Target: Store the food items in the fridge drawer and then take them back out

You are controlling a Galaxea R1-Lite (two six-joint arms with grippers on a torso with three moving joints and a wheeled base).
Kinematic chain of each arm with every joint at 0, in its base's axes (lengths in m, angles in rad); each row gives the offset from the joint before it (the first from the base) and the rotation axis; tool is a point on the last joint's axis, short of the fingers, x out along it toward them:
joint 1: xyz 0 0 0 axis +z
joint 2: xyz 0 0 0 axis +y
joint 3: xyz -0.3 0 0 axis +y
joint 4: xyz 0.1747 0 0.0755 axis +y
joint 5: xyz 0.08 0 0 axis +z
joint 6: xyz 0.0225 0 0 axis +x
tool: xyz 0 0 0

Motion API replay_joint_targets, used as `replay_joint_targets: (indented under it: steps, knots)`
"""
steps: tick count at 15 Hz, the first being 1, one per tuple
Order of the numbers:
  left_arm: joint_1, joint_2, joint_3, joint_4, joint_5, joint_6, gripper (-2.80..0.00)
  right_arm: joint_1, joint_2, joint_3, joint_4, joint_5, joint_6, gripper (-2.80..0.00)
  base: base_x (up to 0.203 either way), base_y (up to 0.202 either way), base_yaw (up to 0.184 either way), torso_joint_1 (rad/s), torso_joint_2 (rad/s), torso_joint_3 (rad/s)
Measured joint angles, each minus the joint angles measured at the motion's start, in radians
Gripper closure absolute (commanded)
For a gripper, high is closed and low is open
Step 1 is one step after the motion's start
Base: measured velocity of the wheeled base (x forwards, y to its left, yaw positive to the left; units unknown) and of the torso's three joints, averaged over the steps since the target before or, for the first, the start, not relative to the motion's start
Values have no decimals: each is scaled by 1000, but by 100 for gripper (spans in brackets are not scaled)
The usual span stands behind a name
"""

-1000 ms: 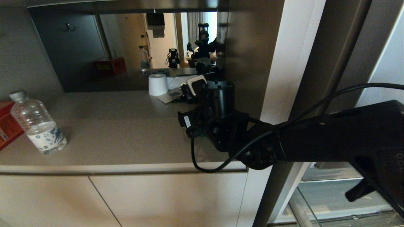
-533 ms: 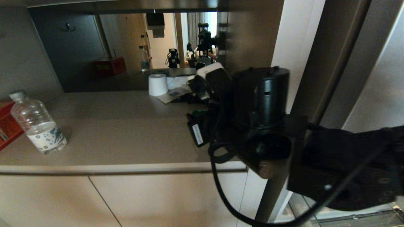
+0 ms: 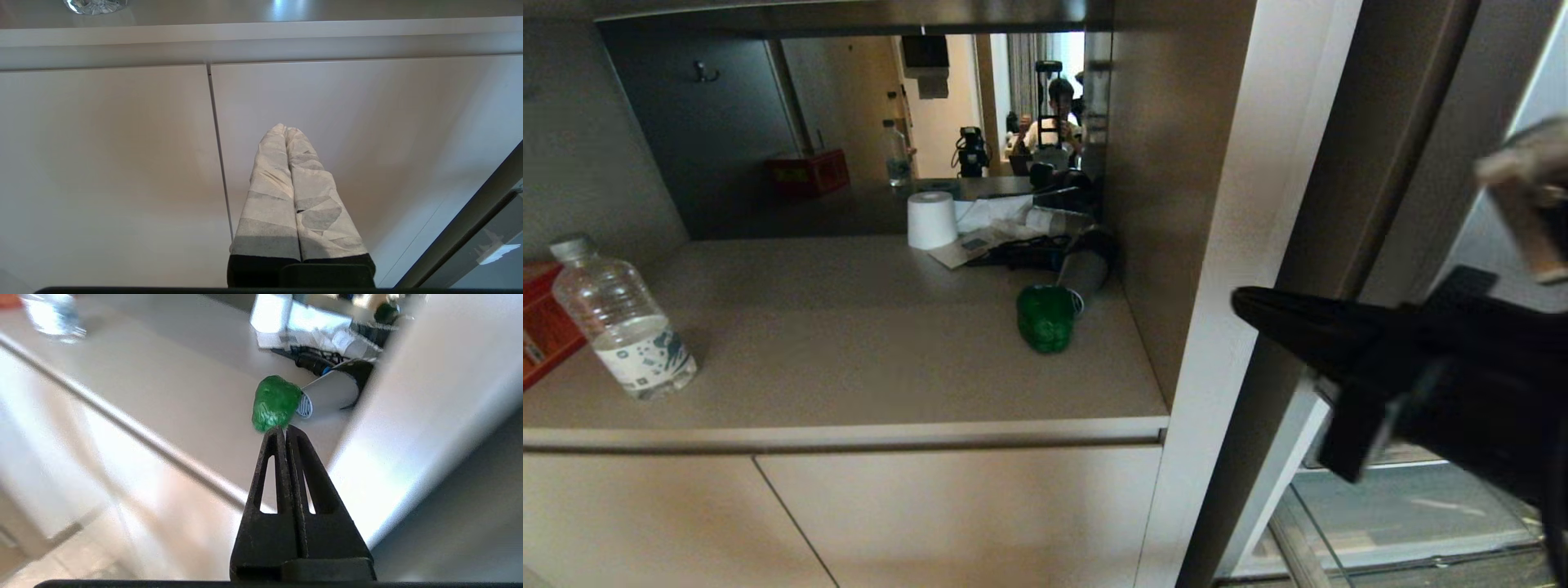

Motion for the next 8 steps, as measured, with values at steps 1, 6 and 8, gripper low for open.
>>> replay_joint_targets:
  steps: [1, 6, 8]
  knots:
    - [0, 0, 0, 0, 0, 0, 0, 0, -69, 43, 2, 19, 0, 0, 0, 0, 0, 0, 0, 0]
    - [0, 0, 0, 0, 0, 0, 0, -49, -308, 191, 27, 73, -3, 0, 0, 0, 0, 0, 0, 0]
    - [0, 0, 0, 0, 0, 0, 0, -72, -386, 256, 43, 92, 3, 0, 0, 0, 0, 0, 0, 0]
